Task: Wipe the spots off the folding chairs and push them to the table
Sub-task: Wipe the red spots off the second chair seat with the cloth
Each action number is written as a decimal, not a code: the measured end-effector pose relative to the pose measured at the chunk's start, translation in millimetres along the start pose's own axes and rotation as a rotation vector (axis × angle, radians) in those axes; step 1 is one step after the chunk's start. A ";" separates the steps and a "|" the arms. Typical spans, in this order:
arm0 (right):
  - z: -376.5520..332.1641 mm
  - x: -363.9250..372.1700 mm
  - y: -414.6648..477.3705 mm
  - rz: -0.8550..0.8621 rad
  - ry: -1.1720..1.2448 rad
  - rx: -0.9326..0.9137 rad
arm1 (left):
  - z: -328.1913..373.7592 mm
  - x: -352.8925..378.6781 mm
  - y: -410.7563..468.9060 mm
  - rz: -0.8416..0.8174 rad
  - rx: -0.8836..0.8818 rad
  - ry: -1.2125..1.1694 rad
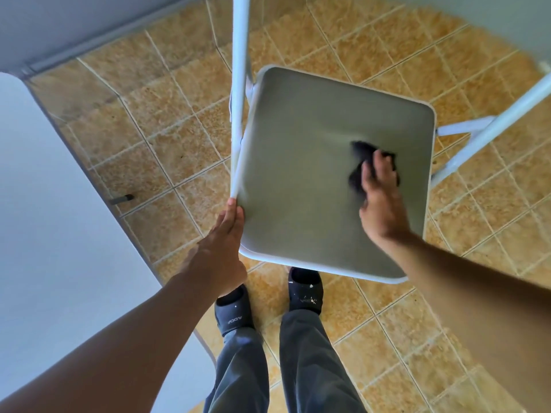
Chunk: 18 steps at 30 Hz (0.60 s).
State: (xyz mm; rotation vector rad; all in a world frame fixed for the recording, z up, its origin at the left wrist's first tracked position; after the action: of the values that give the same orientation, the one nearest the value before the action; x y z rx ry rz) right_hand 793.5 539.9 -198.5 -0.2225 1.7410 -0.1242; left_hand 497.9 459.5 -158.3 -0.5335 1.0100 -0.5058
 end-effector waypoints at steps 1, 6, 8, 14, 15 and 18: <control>-3.6 -5.6 22.2 -0.012 0.019 0.156 | -1.0 0.8 0.3 -0.001 0.002 0.000; -98.4 4.1 37.8 -0.105 0.135 0.075 | 2.2 -7.0 -1.5 -0.010 -0.048 -0.091; -148.2 9.6 5.4 -0.197 0.192 -0.125 | 2.5 -14.5 -11.8 0.096 -0.116 -0.204; -229.9 -28.5 -43.7 -0.387 0.371 -0.379 | -17.7 -40.5 -49.4 0.383 0.023 -0.288; -239.3 -37.3 -48.8 -0.373 0.356 -0.406 | -20.1 -47.7 -54.9 0.402 0.052 -0.260; -275.6 -63.8 -63.4 -0.317 0.309 -0.427 | -32.0 -73.4 -81.5 0.432 0.064 -0.202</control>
State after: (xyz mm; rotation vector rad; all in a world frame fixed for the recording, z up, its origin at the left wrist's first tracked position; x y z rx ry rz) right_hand 538.5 480.7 -73.9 -0.8301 2.0153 -0.0149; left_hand 425.1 437.0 -73.2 -0.2895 0.8797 -0.0963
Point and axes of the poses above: each hand's wrist, its own y-axis towards the middle knuckle, its own x-axis out of the palm, z = x × y, the point moved 2 cm from there along y, towards the middle knuckle, and after that the axes turned 5 degrees about -y, right-handed, at the moved point
